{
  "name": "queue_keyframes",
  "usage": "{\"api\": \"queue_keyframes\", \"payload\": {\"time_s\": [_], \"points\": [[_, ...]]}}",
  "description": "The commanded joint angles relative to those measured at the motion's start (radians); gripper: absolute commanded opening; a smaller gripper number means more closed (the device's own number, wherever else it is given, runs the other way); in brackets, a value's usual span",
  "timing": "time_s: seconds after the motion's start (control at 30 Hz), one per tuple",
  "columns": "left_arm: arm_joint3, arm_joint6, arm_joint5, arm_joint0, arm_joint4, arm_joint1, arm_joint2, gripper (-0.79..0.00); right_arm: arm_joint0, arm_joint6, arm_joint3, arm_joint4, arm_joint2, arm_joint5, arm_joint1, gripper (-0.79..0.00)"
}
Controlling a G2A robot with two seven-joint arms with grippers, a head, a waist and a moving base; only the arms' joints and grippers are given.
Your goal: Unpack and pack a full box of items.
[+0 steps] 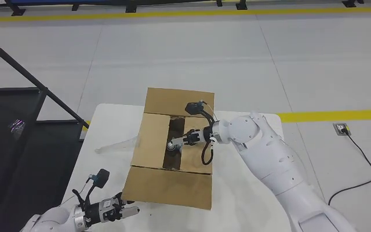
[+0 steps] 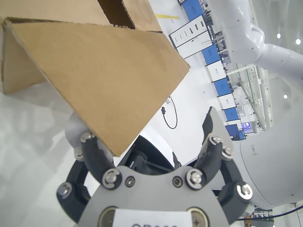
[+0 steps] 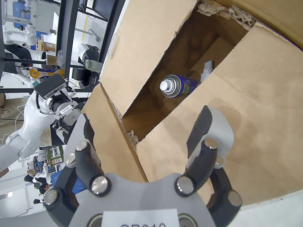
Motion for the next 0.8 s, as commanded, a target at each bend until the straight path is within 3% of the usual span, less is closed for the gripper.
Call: {"api": "queue_keyframes", "payload": {"time_s": [0.0, 0.17, 0.23, 0.53, 0.77], "points": [[0.000, -0.002, 0.002, -0.004, -0.026, 0.009, 0.002, 0.000, -0.007, -0.036, -0.006, 0.009, 0.016, -0.004, 0.003, 0.000], [-0.012, 0.004, -0.004, -0.016, -0.104, 0.025, 0.006, 0.000, -0.059, -0.174, -0.085, 0.034, 0.107, -0.031, 0.024, 0.000], [0.000, 0.040, -0.008, -0.023, -0.104, 0.026, -0.011, 0.000, -0.088, -0.212, -0.128, 0.015, 0.147, 0.013, 0.037, 0.000], [-0.061, 0.188, 0.066, -0.057, -0.089, 0.016, 0.014, 0.000, -0.093, -0.214, -0.134, 0.009, 0.153, 0.034, 0.039, 0.000], [-0.062, 0.296, 0.164, -0.112, -0.010, 0.006, 0.047, 0.000, -0.124, -0.495, -0.055, -0.008, 0.233, 0.098, 0.046, 0.000]]}}
